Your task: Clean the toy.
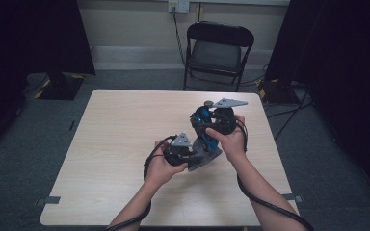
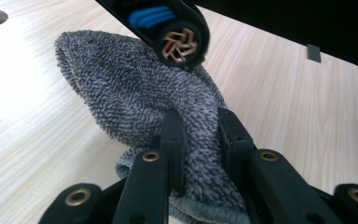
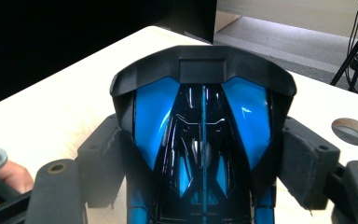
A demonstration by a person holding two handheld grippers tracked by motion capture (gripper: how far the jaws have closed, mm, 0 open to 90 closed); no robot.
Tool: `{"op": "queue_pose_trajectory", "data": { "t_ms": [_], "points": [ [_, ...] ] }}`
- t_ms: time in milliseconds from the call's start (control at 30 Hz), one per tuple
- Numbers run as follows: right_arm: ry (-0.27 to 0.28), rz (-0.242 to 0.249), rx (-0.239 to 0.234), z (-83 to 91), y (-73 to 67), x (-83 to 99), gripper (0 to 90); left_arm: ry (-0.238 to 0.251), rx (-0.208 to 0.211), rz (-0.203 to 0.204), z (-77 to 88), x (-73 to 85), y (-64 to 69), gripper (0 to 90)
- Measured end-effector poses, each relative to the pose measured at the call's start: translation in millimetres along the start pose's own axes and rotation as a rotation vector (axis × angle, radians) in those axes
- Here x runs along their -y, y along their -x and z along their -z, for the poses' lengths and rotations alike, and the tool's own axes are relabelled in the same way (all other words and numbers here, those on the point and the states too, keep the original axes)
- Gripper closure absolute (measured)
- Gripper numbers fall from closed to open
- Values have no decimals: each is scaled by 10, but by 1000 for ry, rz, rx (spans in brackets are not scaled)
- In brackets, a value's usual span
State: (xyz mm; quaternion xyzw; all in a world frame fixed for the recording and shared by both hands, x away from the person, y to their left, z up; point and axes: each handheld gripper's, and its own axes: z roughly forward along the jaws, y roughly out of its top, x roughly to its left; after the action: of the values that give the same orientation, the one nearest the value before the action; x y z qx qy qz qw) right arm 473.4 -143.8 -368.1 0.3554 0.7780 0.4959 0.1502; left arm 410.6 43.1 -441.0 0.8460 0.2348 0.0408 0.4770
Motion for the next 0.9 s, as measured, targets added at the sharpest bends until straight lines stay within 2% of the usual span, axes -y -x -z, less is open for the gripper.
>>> {"op": "queue_pose_trajectory", "data": {
  "t_ms": [100, 400, 600, 667, 900],
  "points": [
    [3, -4, 3, 2, 8, -10, 254, -6, 4, -5, -20, 11, 20, 751],
    [11, -13, 6, -6, 8, -20, 254, -19, 56, -20, -149, 54, 161, 751],
    [19, -25, 19, 69, 100, -16, 254, -28, 65, -28, -105, 110, 188, 750],
    [21, -30, 32, 108, 148, -13, 254, -27, 62, -29, -70, 134, 173, 750],
    [18, -38, 56, 218, 279, 29, 254, -9, 11, -15, 154, 195, 42, 750]
  ]
}}
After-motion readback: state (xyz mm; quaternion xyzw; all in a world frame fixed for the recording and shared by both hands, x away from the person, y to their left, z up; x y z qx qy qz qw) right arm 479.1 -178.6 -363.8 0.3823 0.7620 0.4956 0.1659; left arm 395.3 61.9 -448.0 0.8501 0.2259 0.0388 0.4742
